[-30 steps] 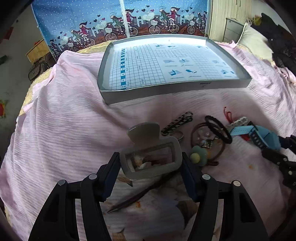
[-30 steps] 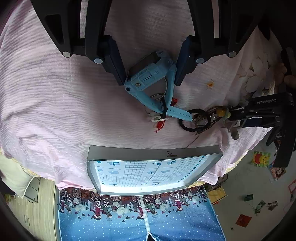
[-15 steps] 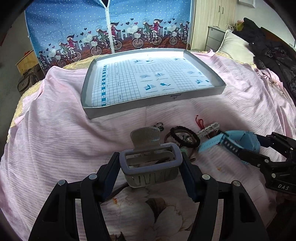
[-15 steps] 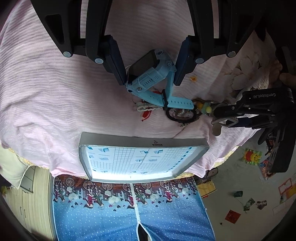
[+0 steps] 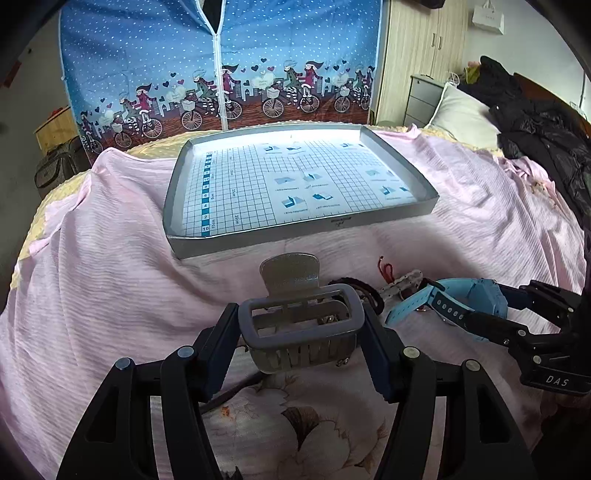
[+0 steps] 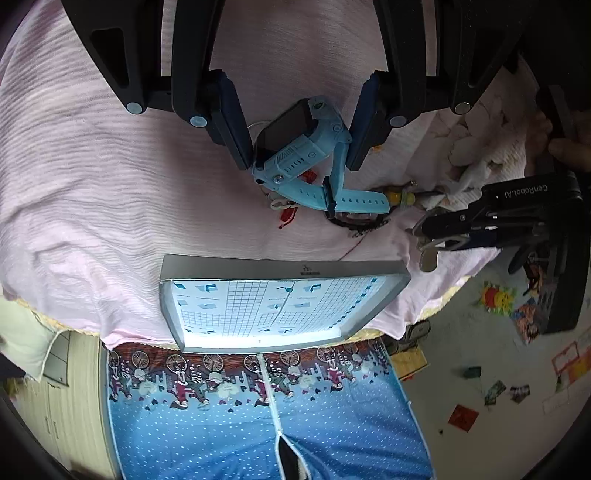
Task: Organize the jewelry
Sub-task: 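Carry the smartwatch into the tray with right tool while left tool drops the claw clip there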
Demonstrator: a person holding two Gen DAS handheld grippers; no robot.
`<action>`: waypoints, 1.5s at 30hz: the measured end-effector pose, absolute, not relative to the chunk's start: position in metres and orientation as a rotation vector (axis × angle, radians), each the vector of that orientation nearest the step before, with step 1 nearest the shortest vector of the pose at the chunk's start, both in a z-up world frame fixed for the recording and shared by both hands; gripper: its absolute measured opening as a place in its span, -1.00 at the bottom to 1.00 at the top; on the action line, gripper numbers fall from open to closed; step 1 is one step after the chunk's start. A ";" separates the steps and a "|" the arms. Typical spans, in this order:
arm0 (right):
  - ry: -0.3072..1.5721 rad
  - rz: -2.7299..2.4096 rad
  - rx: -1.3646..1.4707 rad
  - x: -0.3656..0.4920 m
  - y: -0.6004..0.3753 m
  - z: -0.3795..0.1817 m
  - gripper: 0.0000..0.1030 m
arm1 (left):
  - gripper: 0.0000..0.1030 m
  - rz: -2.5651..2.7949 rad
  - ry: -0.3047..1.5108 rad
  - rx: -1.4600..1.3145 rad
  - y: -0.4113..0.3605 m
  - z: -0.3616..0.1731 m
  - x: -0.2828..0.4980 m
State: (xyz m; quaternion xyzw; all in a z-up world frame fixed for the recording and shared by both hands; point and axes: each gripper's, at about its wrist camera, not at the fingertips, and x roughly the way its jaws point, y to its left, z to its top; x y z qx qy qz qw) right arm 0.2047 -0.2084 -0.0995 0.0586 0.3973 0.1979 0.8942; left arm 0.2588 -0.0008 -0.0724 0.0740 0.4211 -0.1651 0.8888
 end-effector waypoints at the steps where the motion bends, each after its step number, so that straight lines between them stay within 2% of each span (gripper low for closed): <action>1: 0.824 0.410 0.138 0.205 -0.211 -0.099 -0.04 | 0.11 -0.341 0.878 0.141 0.001 -0.072 0.259; 10: 0.760 0.419 0.259 0.209 -0.226 -0.079 -0.05 | 0.11 -0.288 0.849 0.001 0.020 -0.063 0.269; 15: 0.708 0.403 0.306 0.246 -0.230 -0.062 -0.10 | 0.11 -0.198 0.782 -0.038 0.022 -0.059 0.304; 20: 0.678 0.388 0.368 0.298 -0.228 -0.072 -0.10 | 0.11 -0.188 0.755 -0.084 0.023 -0.062 0.345; 26: 0.674 0.347 0.386 0.347 -0.223 -0.090 -0.10 | 0.11 -0.190 0.807 -0.134 0.029 -0.080 0.385; 37: 0.693 0.312 0.253 0.351 -0.217 -0.108 -0.03 | 0.13 -0.198 0.906 -0.114 0.027 -0.106 0.390; 42: 0.698 0.286 0.247 0.347 -0.223 -0.106 0.28 | 0.33 -0.205 0.922 -0.180 0.033 -0.098 0.387; 44: 0.689 0.265 0.250 0.339 -0.227 -0.101 0.46 | 0.69 -0.193 0.901 -0.176 0.034 -0.087 0.378; 45: 0.680 0.256 0.248 0.334 -0.228 -0.097 0.55 | 0.76 -0.185 0.883 -0.176 0.035 -0.081 0.373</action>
